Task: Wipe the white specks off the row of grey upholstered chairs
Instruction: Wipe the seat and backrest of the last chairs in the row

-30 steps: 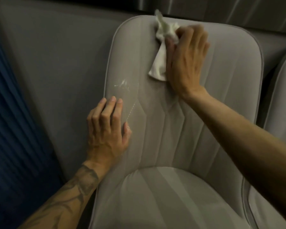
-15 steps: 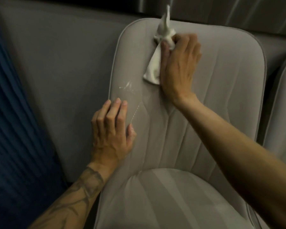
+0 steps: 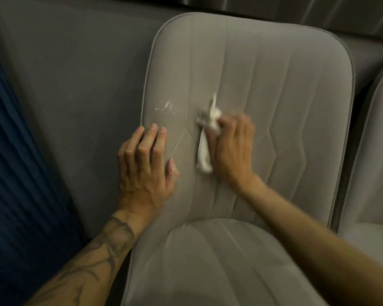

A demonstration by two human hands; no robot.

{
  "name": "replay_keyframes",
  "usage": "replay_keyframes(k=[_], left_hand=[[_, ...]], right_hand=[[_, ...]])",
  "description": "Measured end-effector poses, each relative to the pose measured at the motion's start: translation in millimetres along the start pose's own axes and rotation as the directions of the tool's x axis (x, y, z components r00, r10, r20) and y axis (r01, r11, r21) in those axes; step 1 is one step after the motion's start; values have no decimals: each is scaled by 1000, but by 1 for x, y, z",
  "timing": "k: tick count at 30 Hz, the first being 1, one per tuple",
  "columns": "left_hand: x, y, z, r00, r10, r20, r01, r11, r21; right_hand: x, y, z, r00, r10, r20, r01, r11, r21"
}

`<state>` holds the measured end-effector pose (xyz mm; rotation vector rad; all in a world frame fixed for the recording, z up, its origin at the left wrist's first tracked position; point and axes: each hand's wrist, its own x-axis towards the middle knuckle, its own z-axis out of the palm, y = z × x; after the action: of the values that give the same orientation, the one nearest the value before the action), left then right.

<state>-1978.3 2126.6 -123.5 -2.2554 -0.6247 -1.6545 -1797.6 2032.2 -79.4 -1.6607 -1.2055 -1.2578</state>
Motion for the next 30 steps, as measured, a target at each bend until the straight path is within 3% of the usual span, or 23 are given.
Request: replay_keyframes(k=[3, 5, 8, 12, 14, 16, 18, 20, 22, 24, 25, 30], left_hand=[[0, 0, -1, 1000, -5, 7, 5, 1000, -5], [0, 1, -2, 1000, -2, 8, 2, 1000, -4], [0, -1, 0, 1000, -2, 7, 2, 1000, 0], [0, -1, 2, 1000, -10, 7, 10, 1000, 1], [0, 0, 1, 1000, -7, 5, 7, 1000, 6], [0, -1, 1, 1000, -4, 5, 4, 1000, 10], [0, 0, 1, 1000, -7, 0, 7, 1000, 9], [0, 1, 1, 1000, -8, -4, 8, 1000, 2], [1, 0, 1, 1000, -6, -2, 6, 1000, 5], [0, -1, 2, 1000, -8, 0, 8, 1000, 9], [0, 0, 1, 1000, -9, 2, 9, 1000, 10], [0, 0, 1, 1000, -14, -1, 14, 1000, -8]], right_hand=[[-99, -18, -7, 972, -81, 221, 66, 995, 73], [-115, -17, -9, 944, -179, 279, 157, 983, 98], [-71, 5, 0, 960, -226, 168, 218, 974, 67], [-54, 6, 8, 999, -17, 34, 15, 999, 52], [-91, -4, 6, 982, -125, 138, 114, 990, 84], [-122, -6, -2, 894, -347, 284, 321, 937, 136], [-114, 4, -8, 809, -485, 331, 471, 873, 127], [-73, 12, -2, 873, -429, 232, 418, 903, 97], [-20, 17, 5, 981, -185, 64, 183, 983, 30], [3, 12, 10, 998, 34, -54, -34, 999, 7], [-4, 6, 11, 996, 63, -65, -62, 998, 14], [-56, -12, -1, 981, -129, 143, 117, 989, 92]])
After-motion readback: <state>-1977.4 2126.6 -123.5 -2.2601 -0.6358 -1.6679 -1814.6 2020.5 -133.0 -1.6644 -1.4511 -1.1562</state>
